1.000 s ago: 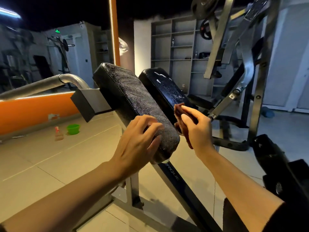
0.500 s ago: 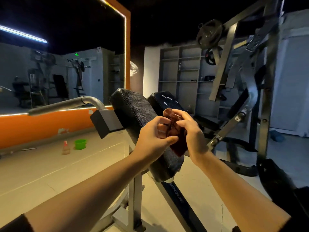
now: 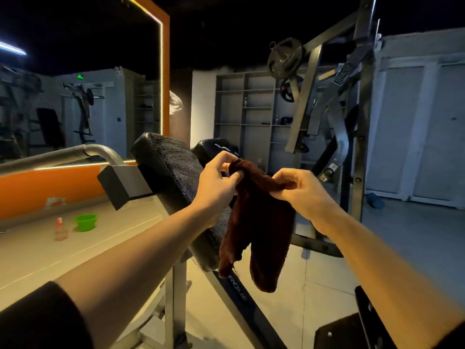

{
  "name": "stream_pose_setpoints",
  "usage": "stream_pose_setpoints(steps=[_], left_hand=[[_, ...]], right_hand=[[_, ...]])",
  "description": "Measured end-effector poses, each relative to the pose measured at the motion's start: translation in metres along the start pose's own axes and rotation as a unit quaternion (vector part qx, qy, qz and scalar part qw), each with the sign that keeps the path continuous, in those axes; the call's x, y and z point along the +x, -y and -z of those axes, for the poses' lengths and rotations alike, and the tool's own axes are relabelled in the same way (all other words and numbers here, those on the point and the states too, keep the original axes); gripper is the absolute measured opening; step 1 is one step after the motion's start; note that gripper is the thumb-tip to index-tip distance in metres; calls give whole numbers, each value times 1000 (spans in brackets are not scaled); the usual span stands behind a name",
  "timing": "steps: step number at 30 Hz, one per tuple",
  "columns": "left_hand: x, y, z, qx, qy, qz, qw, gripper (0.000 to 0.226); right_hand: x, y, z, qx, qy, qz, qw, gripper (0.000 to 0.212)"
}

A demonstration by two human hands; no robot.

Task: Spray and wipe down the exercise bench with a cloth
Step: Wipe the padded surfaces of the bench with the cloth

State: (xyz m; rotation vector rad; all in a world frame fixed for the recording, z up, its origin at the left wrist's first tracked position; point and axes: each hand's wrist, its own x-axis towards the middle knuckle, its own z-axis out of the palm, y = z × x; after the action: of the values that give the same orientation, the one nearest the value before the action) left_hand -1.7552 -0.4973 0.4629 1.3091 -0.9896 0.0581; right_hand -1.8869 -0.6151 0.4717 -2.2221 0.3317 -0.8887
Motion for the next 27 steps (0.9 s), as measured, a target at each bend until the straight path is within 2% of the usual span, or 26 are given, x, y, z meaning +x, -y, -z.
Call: stream_pose_setpoints(steps=[5, 9, 13, 17, 20, 22, 24, 25, 27], left_hand=[[5, -1, -1, 73, -10, -34, 997, 15], [7, 3, -6, 138, 12, -48, 989, 17], [15, 9, -17, 148, 22, -30, 988, 16], [22, 6, -13, 152, 18, -51, 987, 23], [22, 5, 6, 190, -30, -81, 978, 30], [19, 8, 25, 232, -81, -115, 962, 32], [14, 13, 46, 296, -111, -158, 935, 28], [11, 17, 56, 333, -115, -172, 920, 26], [6, 24, 75, 400, -117, -184, 890, 24]], right_hand=[[7, -12, 9, 93, -88, -85, 988, 15], [3, -10, 23, 198, -27, -147, 969, 24], [9, -8, 18, 283, -47, -117, 951, 21], [29, -2, -5, 364, -92, -89, 923, 21], [44, 9, -34, 411, -92, -55, 905, 22], [49, 14, -60, 385, -30, -26, 922, 23], [46, 14, -89, 305, 69, -7, 950, 23], [44, 10, -104, 251, 100, 8, 963, 26], [43, -9, -130, 64, 134, 106, 983, 39]])
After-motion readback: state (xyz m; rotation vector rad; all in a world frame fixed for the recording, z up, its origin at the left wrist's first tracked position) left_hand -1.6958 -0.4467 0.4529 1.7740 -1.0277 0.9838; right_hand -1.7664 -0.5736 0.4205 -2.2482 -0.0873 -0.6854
